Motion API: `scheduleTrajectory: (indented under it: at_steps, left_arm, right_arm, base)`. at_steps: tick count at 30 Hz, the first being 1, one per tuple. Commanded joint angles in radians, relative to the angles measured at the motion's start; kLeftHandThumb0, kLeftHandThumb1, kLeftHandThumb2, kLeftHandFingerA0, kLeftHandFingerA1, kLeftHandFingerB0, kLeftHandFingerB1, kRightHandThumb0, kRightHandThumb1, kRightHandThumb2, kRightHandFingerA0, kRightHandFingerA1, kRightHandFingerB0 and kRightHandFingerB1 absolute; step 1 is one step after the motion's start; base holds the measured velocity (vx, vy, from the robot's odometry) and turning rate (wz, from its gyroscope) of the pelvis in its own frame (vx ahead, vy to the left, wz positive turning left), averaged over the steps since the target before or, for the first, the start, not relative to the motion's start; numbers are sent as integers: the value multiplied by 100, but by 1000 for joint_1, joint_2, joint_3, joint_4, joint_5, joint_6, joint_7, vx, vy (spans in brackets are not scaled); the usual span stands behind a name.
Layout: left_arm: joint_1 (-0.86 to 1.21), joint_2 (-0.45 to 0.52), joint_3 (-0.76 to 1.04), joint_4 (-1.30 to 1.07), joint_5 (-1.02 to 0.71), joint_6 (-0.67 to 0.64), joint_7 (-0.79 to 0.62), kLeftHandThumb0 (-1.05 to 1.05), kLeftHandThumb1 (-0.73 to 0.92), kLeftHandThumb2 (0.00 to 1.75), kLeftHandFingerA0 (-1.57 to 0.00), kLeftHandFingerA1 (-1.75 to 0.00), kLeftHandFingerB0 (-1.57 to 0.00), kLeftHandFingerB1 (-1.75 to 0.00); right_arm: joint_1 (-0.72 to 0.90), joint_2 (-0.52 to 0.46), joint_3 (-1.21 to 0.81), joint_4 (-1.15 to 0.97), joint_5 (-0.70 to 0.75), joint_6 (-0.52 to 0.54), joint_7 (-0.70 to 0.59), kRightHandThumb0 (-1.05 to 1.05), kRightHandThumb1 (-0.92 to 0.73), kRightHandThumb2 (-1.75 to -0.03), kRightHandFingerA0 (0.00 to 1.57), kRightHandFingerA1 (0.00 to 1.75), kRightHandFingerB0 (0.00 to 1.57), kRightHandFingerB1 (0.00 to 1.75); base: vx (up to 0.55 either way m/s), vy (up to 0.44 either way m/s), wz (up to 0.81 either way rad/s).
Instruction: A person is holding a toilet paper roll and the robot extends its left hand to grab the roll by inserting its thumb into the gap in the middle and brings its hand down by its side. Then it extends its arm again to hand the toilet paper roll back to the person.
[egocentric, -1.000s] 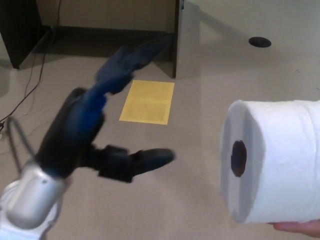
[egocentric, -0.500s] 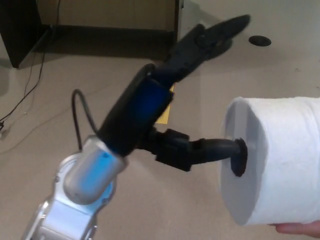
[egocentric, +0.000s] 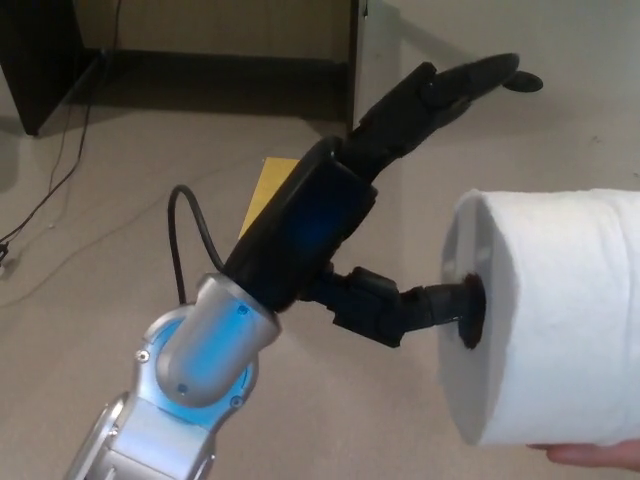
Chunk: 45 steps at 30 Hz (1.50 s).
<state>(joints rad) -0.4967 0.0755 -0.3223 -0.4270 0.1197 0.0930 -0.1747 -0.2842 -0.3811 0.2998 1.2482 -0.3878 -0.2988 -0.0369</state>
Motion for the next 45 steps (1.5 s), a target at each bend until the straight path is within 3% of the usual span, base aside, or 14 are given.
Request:
scheduleTrajectory:
  at_steps: [1,22,27,28,29,30,31,33,35,41,42,43,44,45]
  left_arm:
    - [-8,-6,-15,-4,38,29,-9,-28,24,82,-1,-48,0,-48]
    - [-63,-70,-94,76,92,-28,-12,-52,40,66,-28,-43,-14,-35]
    - [-64,-81,-91,97,40,-47,-50,-10,77,63,-110,-57,-59,-38]
    - [-67,-78,-91,100,34,-43,-63,-5,78,63,-120,-59,-77,-45]
    - [-66,-80,-91,110,28,-61,-65,1,76,67,-119,-78,-95,-59]
    - [-63,-83,-92,115,31,-71,-60,6,70,75,-111,-98,-102,-76]
    - [-61,-86,-94,123,47,-89,-46,7,65,83,-103,-114,-98,-96]
    - [-51,-79,-98,110,88,-88,-24,-6,72,87,-81,-148,-76,-122]
    - [-46,-75,-97,105,102,-90,-20,-9,74,84,-78,-151,-74,-125]
    - [-28,-60,-86,93,107,-96,-29,-11,78,77,-79,-153,-72,-129]
    - [-24,-59,-84,87,106,-87,-33,-12,78,76,-79,-152,-73,-128]
    - [-18,-59,-81,85,101,-85,-34,-10,76,75,-79,-152,-73,-125]
    - [-13,-60,-79,82,97,-80,-37,-12,77,75,-83,-153,-74,-127]
    - [-8,-61,-77,74,95,-73,-39,-12,76,75,-85,-154,-75,-126]
  right_arm:
    - [3,-19,-8,3,-3,-9,6,-37,-67,-60,63,53,47,39]
    - [0,-24,-3,-3,-10,-24,3,-37,-66,-60,66,57,48,40]
    - [-5,-23,-2,-3,-12,-17,7,-38,-66,-60,69,61,47,39]
    - [-7,-23,-1,-2,-13,-14,9,-44,-54,-85,66,70,41,53]
    - [-6,-24,-3,-2,-10,-19,9,-37,-66,-60,68,60,47,40]
    - [-5,-23,-7,-1,-6,-19,12,-43,-53,-85,63,67,41,53]
    - [-7,-21,-16,0,3,-22,17,-36,-65,-59,68,60,47,40]
    - [-10,-20,-12,0,-2,-13,16,-43,-54,-85,64,67,41,52]
    - [-11,-21,-9,2,-8,-9,13,-36,-66,-60,68,58,47,39]
    - [-13,-20,-5,2,-13,-8,12,-37,-66,-60,69,62,48,39]
    - [-12,-21,-5,1,-13,-11,11,-44,-53,-85,65,70,42,53]
    - [-12,-21,-4,1,-14,-9,12,-37,-66,-60,67,58,48,39]
    - [-13,-20,-4,2,-14,-7,12,-42,-54,-85,62,66,41,52]
    - [-12,-20,-4,2,-14,-7,12,-37,-67,-60,67,58,48,39]
  base:
    - [0,0,0]
    - [0,0,0]
    - [0,0,0]
    - [0,0,0]
    - [0,0,0]
    - [0,0,0]
    - [0,0,0]
    - [0,0,0]
    - [0,0,0]
    - [0,0,0]
    - [0,0,0]
    - [0,0,0]
    - [0,0,0]
    - [0,0,0]
